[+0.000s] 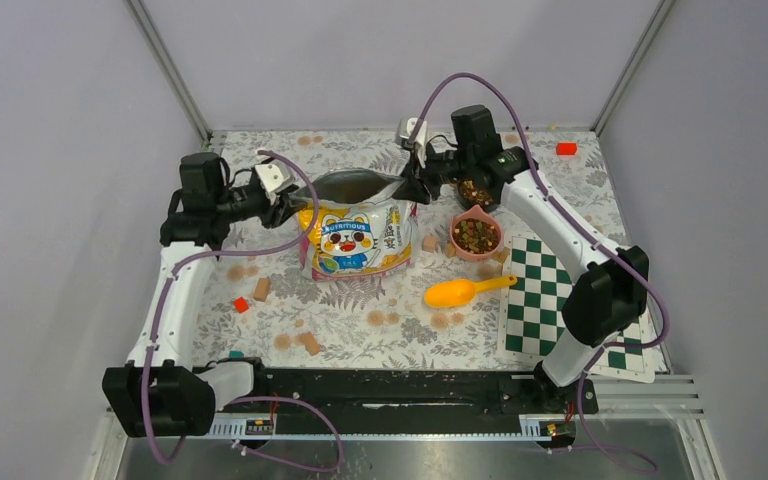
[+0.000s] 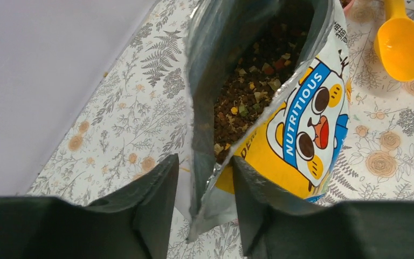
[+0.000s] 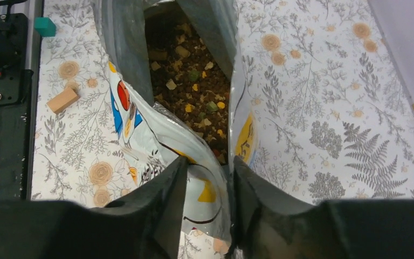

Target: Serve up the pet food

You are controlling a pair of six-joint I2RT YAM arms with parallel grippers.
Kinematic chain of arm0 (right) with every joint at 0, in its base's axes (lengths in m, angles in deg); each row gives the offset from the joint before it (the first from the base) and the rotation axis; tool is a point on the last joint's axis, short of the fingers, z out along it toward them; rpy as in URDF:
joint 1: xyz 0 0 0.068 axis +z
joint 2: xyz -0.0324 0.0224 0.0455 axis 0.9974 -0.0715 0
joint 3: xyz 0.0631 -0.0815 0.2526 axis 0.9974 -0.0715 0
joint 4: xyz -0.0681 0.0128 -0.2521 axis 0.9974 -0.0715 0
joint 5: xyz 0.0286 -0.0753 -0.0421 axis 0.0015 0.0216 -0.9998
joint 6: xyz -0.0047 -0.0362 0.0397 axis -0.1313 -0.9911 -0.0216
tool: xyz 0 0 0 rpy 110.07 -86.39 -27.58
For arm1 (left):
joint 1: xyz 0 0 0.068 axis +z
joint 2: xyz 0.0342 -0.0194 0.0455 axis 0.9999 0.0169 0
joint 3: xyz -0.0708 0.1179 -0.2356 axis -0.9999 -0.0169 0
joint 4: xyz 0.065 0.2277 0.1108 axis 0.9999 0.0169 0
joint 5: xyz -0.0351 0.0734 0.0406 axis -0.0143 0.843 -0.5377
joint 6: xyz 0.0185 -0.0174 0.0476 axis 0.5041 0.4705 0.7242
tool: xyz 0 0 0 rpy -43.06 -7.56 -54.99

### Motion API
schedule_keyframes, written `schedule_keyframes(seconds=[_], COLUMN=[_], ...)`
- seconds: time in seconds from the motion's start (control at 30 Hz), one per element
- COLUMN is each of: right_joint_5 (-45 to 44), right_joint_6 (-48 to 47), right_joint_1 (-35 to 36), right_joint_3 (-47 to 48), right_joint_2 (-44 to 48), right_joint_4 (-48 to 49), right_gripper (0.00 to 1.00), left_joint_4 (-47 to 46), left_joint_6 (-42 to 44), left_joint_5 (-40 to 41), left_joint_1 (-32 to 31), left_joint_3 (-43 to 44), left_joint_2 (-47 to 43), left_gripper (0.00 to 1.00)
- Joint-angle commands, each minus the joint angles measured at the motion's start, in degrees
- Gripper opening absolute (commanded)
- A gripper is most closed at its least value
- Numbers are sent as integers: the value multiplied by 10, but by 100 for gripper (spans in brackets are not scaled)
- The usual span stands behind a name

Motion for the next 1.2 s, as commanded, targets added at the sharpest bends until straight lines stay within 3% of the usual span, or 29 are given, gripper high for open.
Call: schedule_keyframes(seconds=[0.0,0.1,0.13,0.2,0.43,0.63,0.87,1.0,1.17], right_joint_5=[-29,-58,-72,-100,-206,-251,-268,-300,-338], right_joint_6=[-44,-55,-56,-62,-86,-37,-59,-106,-157], right_joint_1=[10,10,9,10,9,8,8,8,9], right_joint_3=[34,47,56,67,72,58,-117,-230,-267], right_joint_2=[0,7,7,12,49,98,164,186,193], right_joint_4=[-47,-69,-80,-97,-98,3,201,289,280], right_gripper=[32,18,13,0,0,0,0,0,0], left_joint_4=[43,75,85,90,71,-59,-160,-153,-152], left_joint_6=[70,104,113,123,147,132,157,198,238], left_joint_5=[22,46,55,78,192,284,344,375,420], left_joint_1=[-3,-2,-3,-3,-3,-3,-9,-10,-10], left_joint_3=[38,50,53,56,44,-5,-93,-151,-201], left_joint_2=[1,0,-1,-6,-44,-106,-162,-187,-206], left_gripper=[31,4,0,0,0,0,0,0,0])
